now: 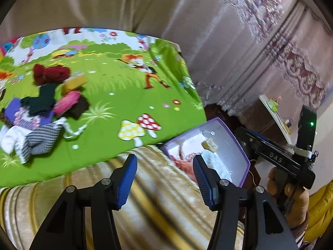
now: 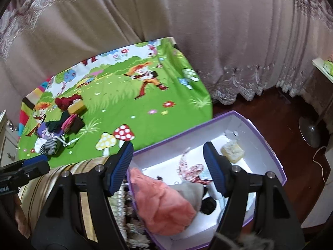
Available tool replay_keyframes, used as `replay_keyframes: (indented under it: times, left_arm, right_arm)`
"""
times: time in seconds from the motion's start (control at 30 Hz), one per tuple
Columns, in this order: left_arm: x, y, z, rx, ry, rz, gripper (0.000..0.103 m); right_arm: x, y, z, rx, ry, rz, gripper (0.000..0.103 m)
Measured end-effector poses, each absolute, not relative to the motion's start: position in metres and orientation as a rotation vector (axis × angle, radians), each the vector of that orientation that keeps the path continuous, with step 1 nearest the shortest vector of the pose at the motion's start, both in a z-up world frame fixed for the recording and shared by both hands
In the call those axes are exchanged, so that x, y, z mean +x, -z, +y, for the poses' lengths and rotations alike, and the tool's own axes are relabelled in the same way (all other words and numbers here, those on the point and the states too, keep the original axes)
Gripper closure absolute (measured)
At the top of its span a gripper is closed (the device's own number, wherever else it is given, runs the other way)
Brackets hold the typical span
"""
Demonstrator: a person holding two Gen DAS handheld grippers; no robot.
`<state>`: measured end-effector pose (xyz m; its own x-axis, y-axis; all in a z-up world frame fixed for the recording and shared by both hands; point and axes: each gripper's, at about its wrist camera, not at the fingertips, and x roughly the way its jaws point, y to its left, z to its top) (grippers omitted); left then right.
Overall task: Organize soft objects
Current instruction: 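Return both tools to the pile on the bed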
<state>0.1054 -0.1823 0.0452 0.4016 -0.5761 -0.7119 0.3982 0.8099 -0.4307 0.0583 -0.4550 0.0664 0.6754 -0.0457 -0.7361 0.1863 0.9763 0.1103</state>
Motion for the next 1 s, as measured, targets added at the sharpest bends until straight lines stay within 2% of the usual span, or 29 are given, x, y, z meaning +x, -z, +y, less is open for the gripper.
replay_keyframes:
  times: [0.47, 1.0]
  left_arm:
    - [0.131, -0.037, -0.055, -0.313, 0.390, 0.983, 0.045]
    - [0.183, -0.025, 0.007, -0.365, 0.258, 1.017, 0.045]
  right_arm:
    - [0.086, -0.070, -0.390, 0.103, -0.010, 0.854, 0.029]
    - [0.142, -0.073, -0.316, 0.030, -0.184, 0.869, 0.029]
